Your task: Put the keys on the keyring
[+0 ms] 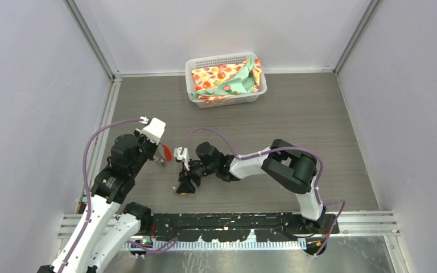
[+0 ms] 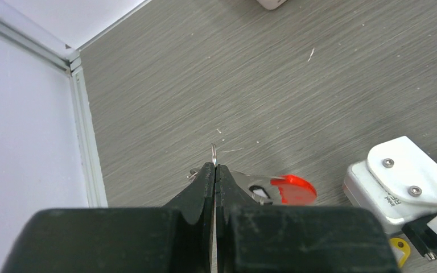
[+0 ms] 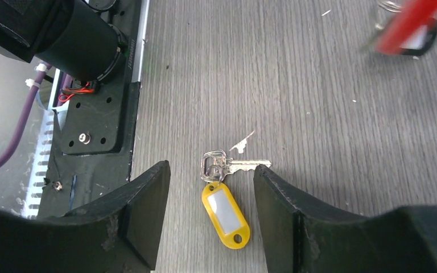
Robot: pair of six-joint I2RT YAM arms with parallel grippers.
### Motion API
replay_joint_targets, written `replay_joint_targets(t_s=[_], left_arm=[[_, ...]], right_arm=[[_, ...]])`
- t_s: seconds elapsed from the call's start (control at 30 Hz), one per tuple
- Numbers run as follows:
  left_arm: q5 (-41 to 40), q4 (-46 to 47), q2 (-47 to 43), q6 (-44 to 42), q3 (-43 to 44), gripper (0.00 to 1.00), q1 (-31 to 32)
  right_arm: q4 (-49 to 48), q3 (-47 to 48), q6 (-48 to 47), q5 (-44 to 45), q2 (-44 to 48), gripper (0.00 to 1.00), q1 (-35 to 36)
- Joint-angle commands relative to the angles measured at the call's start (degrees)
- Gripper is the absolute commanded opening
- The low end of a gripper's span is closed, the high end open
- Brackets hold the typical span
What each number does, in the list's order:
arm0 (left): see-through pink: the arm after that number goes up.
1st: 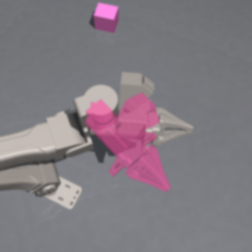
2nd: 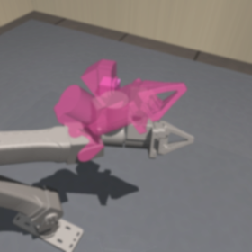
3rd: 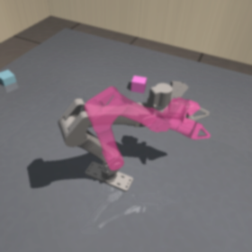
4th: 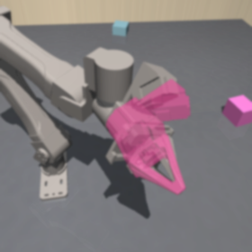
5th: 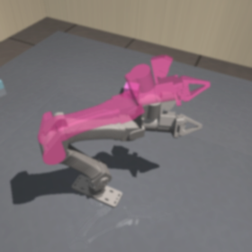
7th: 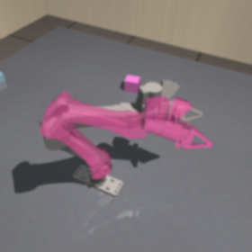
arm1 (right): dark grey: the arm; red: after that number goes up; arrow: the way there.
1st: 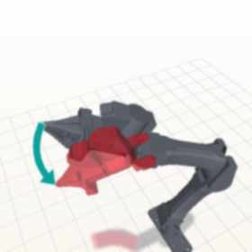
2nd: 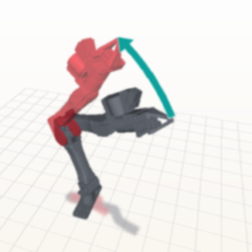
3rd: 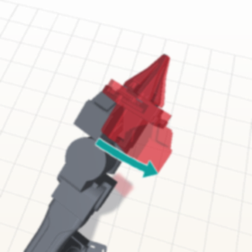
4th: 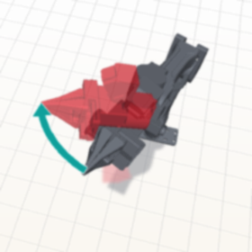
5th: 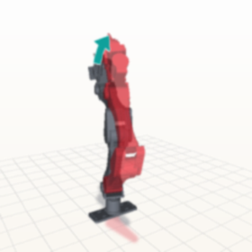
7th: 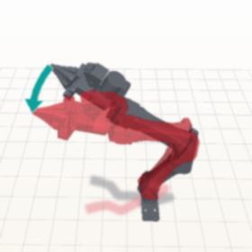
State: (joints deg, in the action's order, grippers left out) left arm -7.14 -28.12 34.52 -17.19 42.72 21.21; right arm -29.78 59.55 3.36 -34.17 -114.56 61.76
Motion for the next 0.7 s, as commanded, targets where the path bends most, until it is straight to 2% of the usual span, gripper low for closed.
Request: replay_joint_targets(t_s=[0.0,0.23,0.67], left_arm=[[-3.17,1.91,-0.31,-0.37,-0.08,0.00,-0.73],[-2.89,1.86,-0.93,1.60,-0.58,0.00,-1.04],[-4.91,0.04,-0.80,3.71,0.03,0.00,-1.17]], right_arm=[[2.37,3.84,-2.54,-2.76,-0.33,0.59,0.33],[12.22,5.90,-8.82,-4.31,-1.27,0.55,1.46],[15.98,8.08,-11.75,-0.56,-2.89,0.54,3.67]])
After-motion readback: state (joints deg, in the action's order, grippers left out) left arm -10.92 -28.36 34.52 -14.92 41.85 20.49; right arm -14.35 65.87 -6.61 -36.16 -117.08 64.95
